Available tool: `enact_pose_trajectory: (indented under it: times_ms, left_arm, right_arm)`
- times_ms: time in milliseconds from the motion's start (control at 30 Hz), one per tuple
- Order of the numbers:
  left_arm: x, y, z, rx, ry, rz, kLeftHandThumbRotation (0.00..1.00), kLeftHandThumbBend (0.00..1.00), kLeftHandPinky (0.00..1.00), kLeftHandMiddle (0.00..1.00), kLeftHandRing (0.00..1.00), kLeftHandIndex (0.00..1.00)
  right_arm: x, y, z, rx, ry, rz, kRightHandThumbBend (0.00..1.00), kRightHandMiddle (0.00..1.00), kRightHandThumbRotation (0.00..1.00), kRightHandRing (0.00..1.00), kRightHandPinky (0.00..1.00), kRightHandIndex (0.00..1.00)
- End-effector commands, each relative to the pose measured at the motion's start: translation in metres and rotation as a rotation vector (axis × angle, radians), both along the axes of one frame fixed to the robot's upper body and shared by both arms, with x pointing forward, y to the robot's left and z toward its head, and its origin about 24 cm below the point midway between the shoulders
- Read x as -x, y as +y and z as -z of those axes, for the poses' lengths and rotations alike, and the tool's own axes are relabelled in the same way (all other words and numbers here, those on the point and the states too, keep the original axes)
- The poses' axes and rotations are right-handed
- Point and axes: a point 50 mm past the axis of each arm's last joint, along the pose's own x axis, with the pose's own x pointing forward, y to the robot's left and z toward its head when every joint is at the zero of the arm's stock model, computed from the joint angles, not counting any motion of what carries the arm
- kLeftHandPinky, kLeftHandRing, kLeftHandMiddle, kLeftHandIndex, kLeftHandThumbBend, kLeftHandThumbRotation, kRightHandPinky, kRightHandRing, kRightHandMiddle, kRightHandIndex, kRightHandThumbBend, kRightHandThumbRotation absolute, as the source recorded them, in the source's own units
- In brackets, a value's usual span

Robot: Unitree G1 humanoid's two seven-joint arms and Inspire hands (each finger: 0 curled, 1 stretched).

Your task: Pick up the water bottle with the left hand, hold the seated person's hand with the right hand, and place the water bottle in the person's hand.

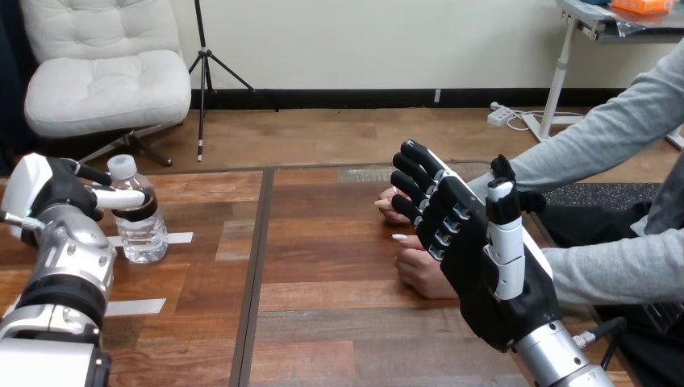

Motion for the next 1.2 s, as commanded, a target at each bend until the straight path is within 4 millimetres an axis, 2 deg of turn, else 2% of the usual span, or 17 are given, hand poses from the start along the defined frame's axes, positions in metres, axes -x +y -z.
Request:
enact_pose_trajectory:
  times_ms: [0, 900, 1167]
  left_arm:
    - [-0.0174, -0.0094, -0.0316, -0.026, -0.115, 0.045, 0.00, 0.75, 0.36, 0.49, 0.41, 0.51]
    - [-0.0142, -0.0042, -0.0270, 0.059, -0.148, 0.067, 0.00, 0.77, 0.33, 0.47, 0.40, 0.50]
    - [-0.0144, -0.0052, -0.0256, 0.046, -0.121, 0.087, 0.00, 0.77, 0.39, 0.50, 0.44, 0.52]
  right_arm:
    - [-0.0053, 0.0032, -0.0219, -0.030, -0.111, -0.002, 0.89, 0.97, 1.00, 0.98, 1.00, 0.95]
    - [-0.0058, 0.0024, -0.0215, -0.029, -0.110, -0.003, 0.89, 0.97, 1.00, 0.98, 1.00, 0.95]
    - [-0.0060, 0.0026, -0.0213, -0.032, -0.108, -0.002, 0.88, 0.96, 1.00, 0.98, 1.00, 0.95]
